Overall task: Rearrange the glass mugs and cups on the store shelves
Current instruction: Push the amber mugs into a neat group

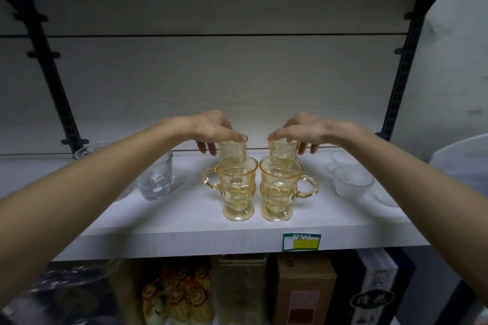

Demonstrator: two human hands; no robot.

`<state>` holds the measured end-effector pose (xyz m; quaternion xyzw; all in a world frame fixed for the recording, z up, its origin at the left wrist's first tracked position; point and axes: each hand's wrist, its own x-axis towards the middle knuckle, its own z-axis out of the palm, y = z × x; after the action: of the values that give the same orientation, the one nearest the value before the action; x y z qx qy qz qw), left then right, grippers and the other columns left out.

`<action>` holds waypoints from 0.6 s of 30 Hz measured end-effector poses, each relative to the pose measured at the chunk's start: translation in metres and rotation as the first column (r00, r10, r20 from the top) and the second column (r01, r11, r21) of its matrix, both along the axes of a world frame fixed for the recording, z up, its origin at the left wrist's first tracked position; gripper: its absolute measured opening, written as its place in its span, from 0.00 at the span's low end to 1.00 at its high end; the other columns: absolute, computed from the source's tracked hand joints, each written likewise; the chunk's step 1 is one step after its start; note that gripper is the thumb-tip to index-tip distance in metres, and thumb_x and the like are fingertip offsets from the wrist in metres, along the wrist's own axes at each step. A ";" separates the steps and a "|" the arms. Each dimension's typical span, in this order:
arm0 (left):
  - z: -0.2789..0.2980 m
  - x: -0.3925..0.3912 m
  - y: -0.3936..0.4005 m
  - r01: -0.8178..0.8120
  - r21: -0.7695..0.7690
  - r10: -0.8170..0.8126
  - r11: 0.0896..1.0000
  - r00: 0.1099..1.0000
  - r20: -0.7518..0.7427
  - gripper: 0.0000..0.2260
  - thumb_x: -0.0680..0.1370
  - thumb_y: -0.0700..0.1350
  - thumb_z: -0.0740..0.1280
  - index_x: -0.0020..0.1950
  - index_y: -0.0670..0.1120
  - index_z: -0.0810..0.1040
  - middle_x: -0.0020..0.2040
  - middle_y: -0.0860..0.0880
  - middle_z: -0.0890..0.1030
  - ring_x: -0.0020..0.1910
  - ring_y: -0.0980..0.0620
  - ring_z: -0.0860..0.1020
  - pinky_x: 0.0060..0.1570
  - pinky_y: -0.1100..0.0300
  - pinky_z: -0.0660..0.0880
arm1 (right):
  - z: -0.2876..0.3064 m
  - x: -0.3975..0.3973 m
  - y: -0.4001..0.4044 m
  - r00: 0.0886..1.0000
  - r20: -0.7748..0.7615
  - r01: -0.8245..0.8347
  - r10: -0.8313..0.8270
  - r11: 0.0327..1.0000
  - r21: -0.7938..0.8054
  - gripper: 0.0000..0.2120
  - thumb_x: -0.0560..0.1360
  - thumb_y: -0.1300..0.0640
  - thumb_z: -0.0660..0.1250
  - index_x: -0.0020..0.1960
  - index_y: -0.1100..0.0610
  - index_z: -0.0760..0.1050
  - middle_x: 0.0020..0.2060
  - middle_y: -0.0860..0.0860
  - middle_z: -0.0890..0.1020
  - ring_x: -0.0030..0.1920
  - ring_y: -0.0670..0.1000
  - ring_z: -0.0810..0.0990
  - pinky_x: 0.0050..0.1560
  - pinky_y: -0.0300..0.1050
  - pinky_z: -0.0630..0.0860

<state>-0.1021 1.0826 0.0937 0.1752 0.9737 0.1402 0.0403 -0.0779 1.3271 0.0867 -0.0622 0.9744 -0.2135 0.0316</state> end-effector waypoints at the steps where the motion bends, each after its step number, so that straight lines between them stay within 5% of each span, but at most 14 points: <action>1: 0.002 0.002 -0.003 0.002 -0.002 -0.002 1.000 1.000 0.000 0.26 0.78 0.66 0.67 0.61 0.45 0.82 0.56 0.47 0.83 0.41 0.49 0.86 0.30 0.59 0.77 | -0.001 0.003 0.002 1.000 -0.016 0.005 -0.005 1.000 0.013 0.32 0.76 0.34 0.66 0.68 0.58 0.74 0.56 0.55 0.82 0.46 0.55 0.85 0.42 0.49 0.81; 3: 0.005 0.007 -0.004 -0.021 -0.060 0.019 0.998 0.999 -0.029 0.28 0.74 0.72 0.66 0.52 0.48 0.85 0.46 0.50 0.87 0.39 0.50 0.86 0.32 0.60 0.78 | -0.003 0.008 0.003 0.997 -0.069 0.040 -0.034 0.996 0.081 0.35 0.73 0.30 0.66 0.65 0.58 0.77 0.51 0.54 0.84 0.44 0.54 0.85 0.44 0.49 0.82; 7: 0.004 0.014 0.008 -0.148 -0.206 0.086 0.967 0.956 -0.281 0.36 0.72 0.78 0.59 0.35 0.45 0.84 0.29 0.52 0.84 0.34 0.52 0.83 0.40 0.57 0.76 | -0.007 0.010 -0.005 0.974 -0.206 0.133 -0.094 0.974 0.181 0.40 0.72 0.22 0.56 0.40 0.59 0.84 0.29 0.51 0.85 0.34 0.50 0.85 0.37 0.44 0.75; 9: 0.002 0.014 0.009 -0.204 -0.208 0.073 0.957 0.860 -0.506 0.37 0.74 0.77 0.57 0.31 0.45 0.79 0.28 0.51 0.81 0.34 0.48 0.80 0.42 0.54 0.72 | -0.009 0.009 -0.008 0.940 -0.322 0.174 -0.109 0.968 0.182 0.41 0.74 0.23 0.52 0.34 0.58 0.81 0.23 0.50 0.82 0.31 0.50 0.84 0.40 0.46 0.75; 11: -0.001 0.011 0.004 -0.169 -0.184 0.030 0.968 0.809 -0.587 0.34 0.76 0.75 0.56 0.36 0.47 0.81 0.35 0.50 0.83 0.39 0.46 0.81 0.44 0.53 0.75 | -0.008 0.011 -0.007 0.920 -0.380 0.186 -0.092 0.958 0.219 0.39 0.76 0.25 0.52 0.34 0.58 0.82 0.22 0.50 0.81 0.32 0.51 0.83 0.42 0.46 0.75; 14: -0.002 0.013 -0.005 0.036 -0.099 -0.066 0.994 0.949 -0.308 0.31 0.76 0.74 0.56 0.61 0.53 0.82 0.60 0.50 0.84 0.58 0.47 0.80 0.59 0.48 0.78 | -0.005 0.012 0.005 0.900 -0.436 0.158 -0.002 0.933 0.323 0.36 0.76 0.26 0.55 0.36 0.57 0.82 0.30 0.52 0.82 0.39 0.56 0.82 0.43 0.48 0.76; 16: -0.001 0.020 -0.007 0.160 0.011 -0.159 0.987 0.985 -0.065 0.30 0.80 0.68 0.59 0.73 0.49 0.75 0.70 0.49 0.78 0.67 0.48 0.76 0.68 0.49 0.73 | -0.008 0.009 0.010 0.919 -0.390 0.075 0.056 0.946 0.315 0.33 0.75 0.26 0.58 0.52 0.53 0.85 0.52 0.54 0.85 0.55 0.58 0.82 0.56 0.52 0.78; 18: -0.005 0.024 -0.007 0.205 0.068 -0.208 0.976 0.977 0.043 0.26 0.83 0.62 0.60 0.74 0.48 0.73 0.69 0.49 0.78 0.64 0.50 0.78 0.61 0.57 0.76 | -0.013 0.009 0.011 0.974 -0.212 -0.050 0.080 0.988 0.146 0.36 0.73 0.26 0.60 0.68 0.52 0.79 0.67 0.52 0.79 0.67 0.56 0.77 0.67 0.54 0.73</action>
<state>-0.0783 1.0758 0.0883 0.2733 0.9439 0.1702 0.0733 -0.0685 1.3382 0.0733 -0.1147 0.9820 -0.1355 -0.0638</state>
